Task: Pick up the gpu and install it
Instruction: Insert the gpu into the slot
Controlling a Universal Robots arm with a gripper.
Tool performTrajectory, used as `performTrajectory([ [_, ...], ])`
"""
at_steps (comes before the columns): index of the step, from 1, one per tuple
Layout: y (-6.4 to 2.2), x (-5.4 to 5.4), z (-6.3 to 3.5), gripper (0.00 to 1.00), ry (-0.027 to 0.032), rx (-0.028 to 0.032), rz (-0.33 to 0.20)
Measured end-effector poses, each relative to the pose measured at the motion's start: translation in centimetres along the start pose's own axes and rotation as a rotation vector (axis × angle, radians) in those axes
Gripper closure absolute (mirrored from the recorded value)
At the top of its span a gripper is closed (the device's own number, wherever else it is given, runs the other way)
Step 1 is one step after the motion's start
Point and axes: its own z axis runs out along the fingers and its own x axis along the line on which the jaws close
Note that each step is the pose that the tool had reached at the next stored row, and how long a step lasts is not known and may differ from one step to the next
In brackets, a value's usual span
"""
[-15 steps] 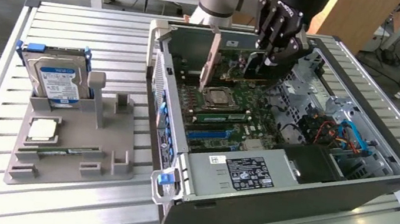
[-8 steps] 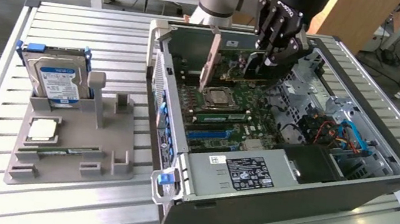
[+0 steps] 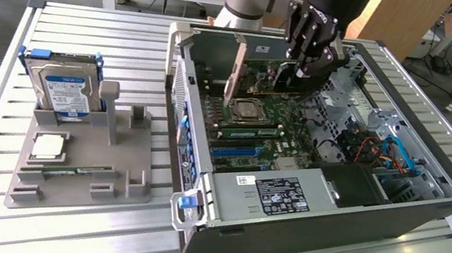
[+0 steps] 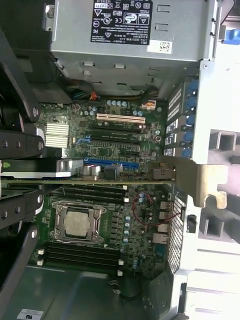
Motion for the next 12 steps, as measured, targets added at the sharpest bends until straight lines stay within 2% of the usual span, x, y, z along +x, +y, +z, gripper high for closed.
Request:
performTrajectory([
  [3,0.18,0.11,0.20,0.72,0.0007,0.0010,0.001],
  [6,0.30,0.11,0.36,0.72,0.0011,0.0061,0.009],
  [12,0.43,0.11,0.78,0.72,0.0010,0.0088,0.081],
])
